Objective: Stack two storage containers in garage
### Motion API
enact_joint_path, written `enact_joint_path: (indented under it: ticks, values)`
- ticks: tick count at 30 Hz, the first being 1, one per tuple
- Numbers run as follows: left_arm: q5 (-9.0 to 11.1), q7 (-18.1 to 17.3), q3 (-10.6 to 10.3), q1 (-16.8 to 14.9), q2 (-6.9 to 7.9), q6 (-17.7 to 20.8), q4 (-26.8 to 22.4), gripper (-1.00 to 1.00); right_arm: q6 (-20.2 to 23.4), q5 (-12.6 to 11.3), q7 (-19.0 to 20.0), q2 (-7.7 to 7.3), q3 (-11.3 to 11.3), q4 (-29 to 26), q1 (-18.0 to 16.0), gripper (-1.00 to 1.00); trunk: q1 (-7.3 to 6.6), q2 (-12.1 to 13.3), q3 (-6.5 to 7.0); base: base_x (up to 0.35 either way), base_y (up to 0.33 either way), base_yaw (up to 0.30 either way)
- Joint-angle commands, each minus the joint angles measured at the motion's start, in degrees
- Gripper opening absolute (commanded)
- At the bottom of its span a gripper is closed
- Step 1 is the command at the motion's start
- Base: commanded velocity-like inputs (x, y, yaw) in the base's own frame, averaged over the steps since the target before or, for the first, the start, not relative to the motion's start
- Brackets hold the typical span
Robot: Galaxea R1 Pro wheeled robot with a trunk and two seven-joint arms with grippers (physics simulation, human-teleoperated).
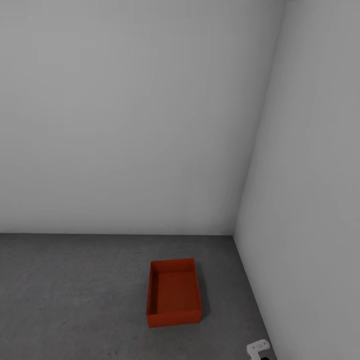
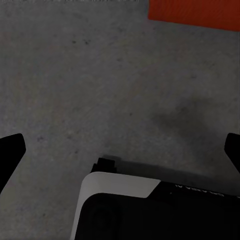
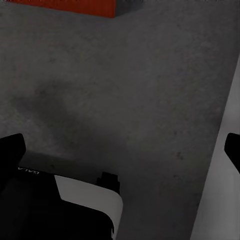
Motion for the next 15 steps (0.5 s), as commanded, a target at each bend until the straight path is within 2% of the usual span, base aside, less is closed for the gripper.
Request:
enact_joint_path:
  ticks: [1,15]
  values:
    - [0.2,0.0,0.0,-0.1,-0.01,-0.2,0.1,1.0,-0.4,0.1,0.1,-0.01,0.4,0.2,-0.1,1.0,0.03,-0.1,-0.12,0.0,0.0,0.0]
    - [0.2,0.0,0.0,-0.1,-0.01,-0.2,0.1,1.0,-0.4,0.2,0.1,-0.01,0.4,0.2,-0.1,1.0,0.03,-0.1,-0.96,0.0,0.0,0.0]
